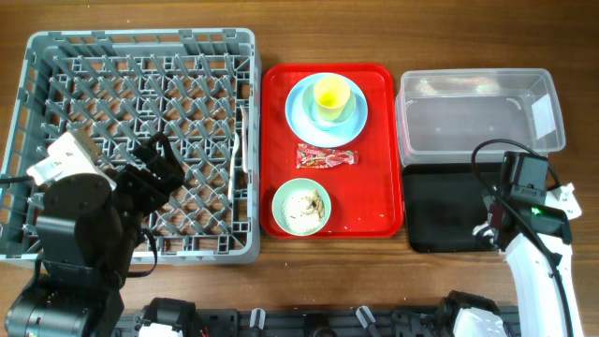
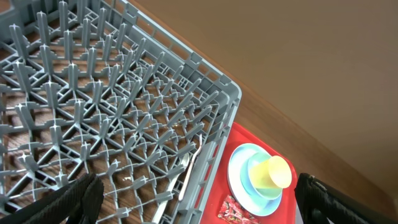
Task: Sort waste into correct bins and load items into the dishwasher rack
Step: 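Carry the tissue right and drop it onto the black tray, then move the right gripper to the red tray and grasp the red candy wrapper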
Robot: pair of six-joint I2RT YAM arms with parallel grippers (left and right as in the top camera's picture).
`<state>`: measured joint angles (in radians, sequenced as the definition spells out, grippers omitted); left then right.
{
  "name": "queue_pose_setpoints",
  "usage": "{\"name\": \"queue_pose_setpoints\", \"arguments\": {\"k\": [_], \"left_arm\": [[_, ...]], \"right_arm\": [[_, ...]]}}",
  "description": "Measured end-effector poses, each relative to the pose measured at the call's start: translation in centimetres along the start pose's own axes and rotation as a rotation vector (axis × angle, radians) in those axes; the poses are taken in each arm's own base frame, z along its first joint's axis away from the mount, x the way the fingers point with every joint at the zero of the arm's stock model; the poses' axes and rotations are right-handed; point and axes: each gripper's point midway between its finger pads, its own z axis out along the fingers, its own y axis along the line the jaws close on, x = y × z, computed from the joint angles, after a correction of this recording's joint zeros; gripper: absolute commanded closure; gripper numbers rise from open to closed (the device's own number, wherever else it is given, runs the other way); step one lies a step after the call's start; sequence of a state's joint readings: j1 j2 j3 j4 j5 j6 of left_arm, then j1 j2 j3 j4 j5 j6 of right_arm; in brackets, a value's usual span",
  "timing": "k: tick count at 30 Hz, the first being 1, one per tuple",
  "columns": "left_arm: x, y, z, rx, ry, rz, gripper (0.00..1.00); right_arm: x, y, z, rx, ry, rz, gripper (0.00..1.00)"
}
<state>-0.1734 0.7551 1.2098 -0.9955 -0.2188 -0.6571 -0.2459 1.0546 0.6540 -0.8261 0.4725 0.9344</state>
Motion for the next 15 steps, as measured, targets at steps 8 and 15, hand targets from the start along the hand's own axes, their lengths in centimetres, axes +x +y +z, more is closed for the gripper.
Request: {"name": "queue_pose_setpoints", "arguments": {"k": [8,15], "left_arm": [[0.0,0.0,0.0,0.0,0.0,0.0,0.0],[0.0,0.0,0.0,0.0,0.0,0.0,0.0]], "right_arm": [[-0.2,5.1,-2.8,-0.253,0.087,-0.257,0.33],[3.3,15.7,-15.4,-0.948,0.221,-0.571,0.48]]}}
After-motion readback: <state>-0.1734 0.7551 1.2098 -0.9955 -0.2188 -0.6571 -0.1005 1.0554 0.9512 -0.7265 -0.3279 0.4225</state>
